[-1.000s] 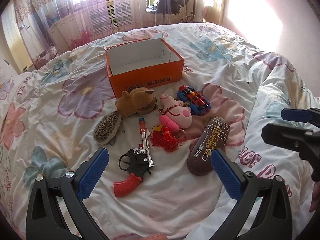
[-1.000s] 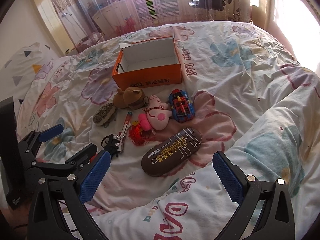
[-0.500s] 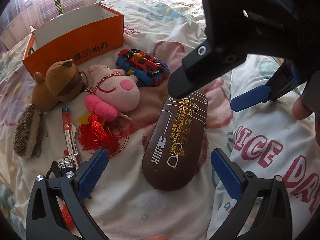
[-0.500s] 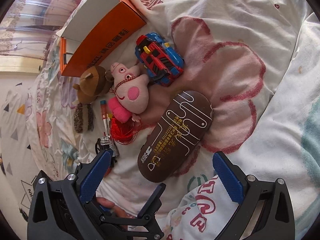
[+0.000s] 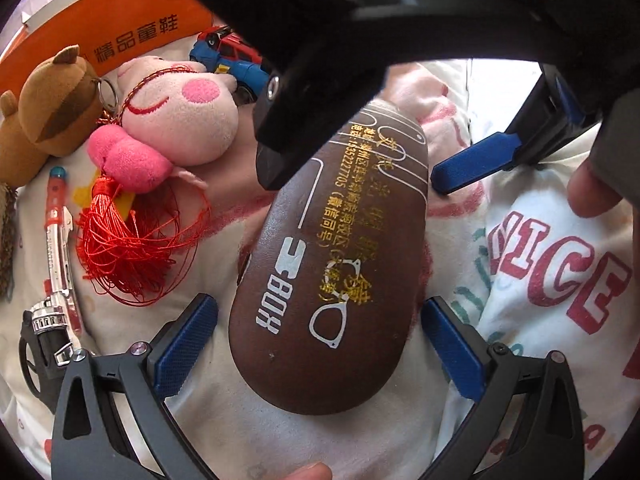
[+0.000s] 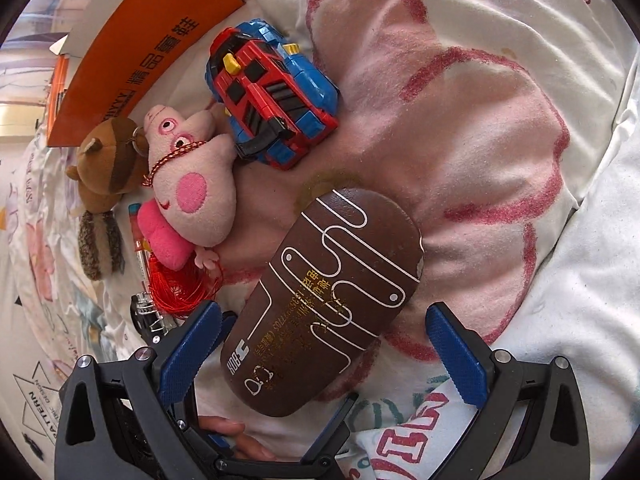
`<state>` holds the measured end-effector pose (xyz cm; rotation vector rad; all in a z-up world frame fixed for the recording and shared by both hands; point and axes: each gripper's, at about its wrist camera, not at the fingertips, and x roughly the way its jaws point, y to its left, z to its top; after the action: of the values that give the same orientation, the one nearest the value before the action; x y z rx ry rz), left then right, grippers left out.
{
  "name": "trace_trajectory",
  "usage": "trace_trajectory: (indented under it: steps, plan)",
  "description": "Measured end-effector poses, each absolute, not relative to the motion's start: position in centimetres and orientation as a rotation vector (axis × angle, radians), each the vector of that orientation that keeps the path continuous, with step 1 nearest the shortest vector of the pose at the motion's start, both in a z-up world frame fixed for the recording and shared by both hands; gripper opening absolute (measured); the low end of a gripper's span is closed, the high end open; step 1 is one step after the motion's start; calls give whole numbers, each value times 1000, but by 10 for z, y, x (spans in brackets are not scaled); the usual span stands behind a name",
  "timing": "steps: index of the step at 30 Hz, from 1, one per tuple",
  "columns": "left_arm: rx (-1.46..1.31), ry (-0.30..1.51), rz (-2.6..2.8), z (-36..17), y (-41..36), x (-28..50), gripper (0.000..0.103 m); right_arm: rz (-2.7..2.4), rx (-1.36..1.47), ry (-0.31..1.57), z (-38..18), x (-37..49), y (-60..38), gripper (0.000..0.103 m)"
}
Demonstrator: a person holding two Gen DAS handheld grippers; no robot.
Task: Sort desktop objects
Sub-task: 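Lower the right tool onto the brown glasses case and close it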
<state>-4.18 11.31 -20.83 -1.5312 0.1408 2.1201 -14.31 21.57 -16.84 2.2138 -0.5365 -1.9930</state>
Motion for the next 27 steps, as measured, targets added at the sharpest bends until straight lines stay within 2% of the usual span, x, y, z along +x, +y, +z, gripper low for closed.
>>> trace_trajectory:
  steps: [2,4,12,14,15,16,17,18,27]
  plan:
    - [-1508,164,2135,-211,115,-38,103,-1990,2222,-505,-174,-144,213,95]
    - [-1473,225,2135,-210,116,-28,103,-1991,2226,-480,-177,-144,210,95]
    - [-1467,108,2120,-193,110,-32,103,-1977,2197,-537,-182,-146,215,93]
    - [-1449,102,2112,-188,111,-32,96,-1974,2181,-549,-182,-146,216,92]
    - [-1429,106,2112,-184,113,-30,80,-1975,2173,-553,-182,-147,217,91]
    - [-1409,112,2112,-179,114,-28,69,-1978,2167,-556,-182,-147,218,90]
    - [-1428,142,2107,-181,117,-28,68,-1982,2161,-559,-183,-147,219,87]
    - [-1452,143,2093,-183,117,-27,67,-1985,2160,-569,-185,-148,222,80]
    - [-1447,31,2046,-174,100,-15,65,-1969,2139,-531,-180,-158,208,79]
